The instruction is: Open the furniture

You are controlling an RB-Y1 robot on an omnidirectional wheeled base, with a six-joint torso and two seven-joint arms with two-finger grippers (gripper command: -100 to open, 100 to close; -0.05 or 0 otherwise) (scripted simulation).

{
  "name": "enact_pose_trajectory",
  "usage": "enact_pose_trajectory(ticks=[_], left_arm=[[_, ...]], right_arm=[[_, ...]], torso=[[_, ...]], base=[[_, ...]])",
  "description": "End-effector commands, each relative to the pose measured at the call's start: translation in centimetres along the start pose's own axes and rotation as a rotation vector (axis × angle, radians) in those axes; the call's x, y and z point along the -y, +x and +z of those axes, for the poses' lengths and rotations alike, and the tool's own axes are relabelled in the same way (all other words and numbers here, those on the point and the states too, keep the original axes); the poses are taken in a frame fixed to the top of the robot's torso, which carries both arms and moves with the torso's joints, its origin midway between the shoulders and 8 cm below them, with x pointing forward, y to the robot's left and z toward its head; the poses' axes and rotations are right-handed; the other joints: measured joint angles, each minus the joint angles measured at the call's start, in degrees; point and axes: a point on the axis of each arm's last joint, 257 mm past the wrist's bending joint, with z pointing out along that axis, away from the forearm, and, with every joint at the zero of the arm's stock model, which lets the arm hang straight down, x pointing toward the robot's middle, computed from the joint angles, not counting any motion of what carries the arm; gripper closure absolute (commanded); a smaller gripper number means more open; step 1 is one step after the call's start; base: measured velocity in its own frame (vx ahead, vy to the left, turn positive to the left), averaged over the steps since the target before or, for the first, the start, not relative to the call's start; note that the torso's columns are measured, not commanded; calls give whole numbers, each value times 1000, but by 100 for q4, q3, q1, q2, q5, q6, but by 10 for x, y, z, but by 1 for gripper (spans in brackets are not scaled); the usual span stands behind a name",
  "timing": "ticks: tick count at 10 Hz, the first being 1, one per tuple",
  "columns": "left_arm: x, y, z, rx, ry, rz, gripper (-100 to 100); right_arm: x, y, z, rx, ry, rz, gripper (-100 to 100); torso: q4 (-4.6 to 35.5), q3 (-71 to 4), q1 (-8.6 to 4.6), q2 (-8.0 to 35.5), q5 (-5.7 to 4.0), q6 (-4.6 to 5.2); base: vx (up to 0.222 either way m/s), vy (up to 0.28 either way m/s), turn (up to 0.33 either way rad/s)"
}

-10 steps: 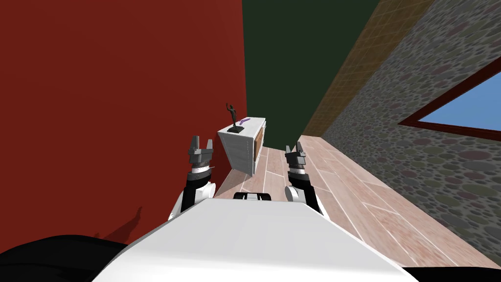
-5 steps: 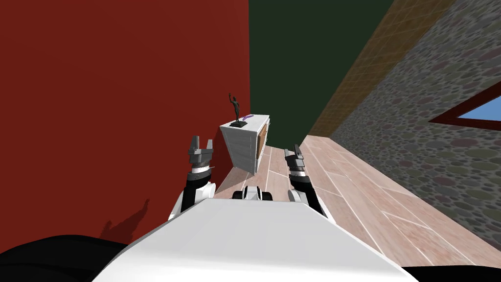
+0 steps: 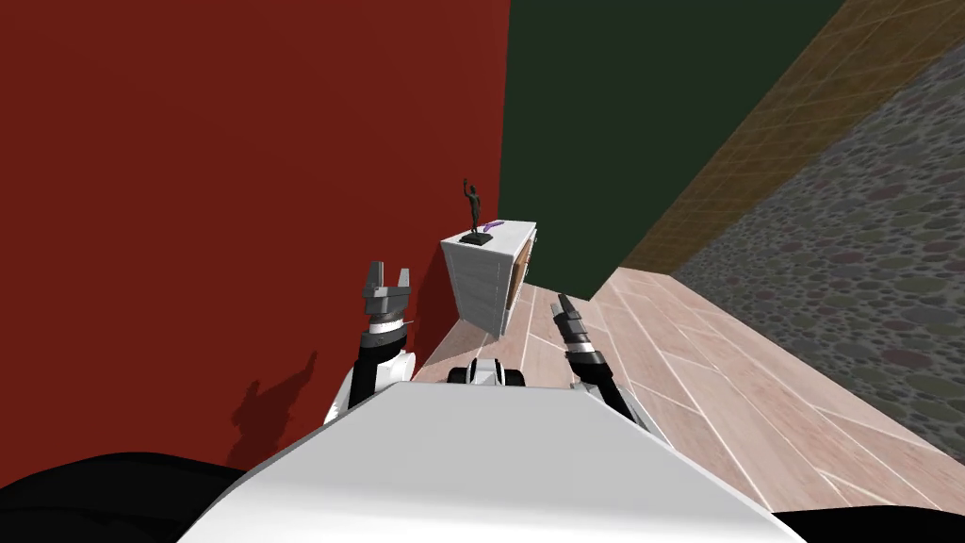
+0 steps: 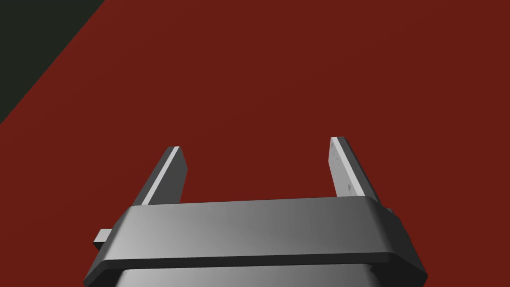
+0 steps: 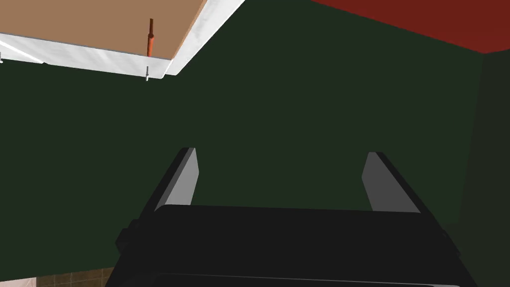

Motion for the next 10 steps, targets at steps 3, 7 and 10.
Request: enact_pose_trajectory(ticks=[3,7,10], left_arm=[[0,0,0,0,0,0,0],[0,0,0,0,0,0,0],[0,0,0,0,0,0,0]], right_arm=[[86,-21,-66,-130,230,-232,-100],[139,-52,-125,-247,397,-402,-100],[168,-80,-171,-331,513,-515,-100]], torso=[[-1,-3,6,-4,3,2],[0,0,-10,1,-2,6],[-1,0,-2,-1,0,5]], base=[[49,98,302],[46,67,248],[49,58,231]])
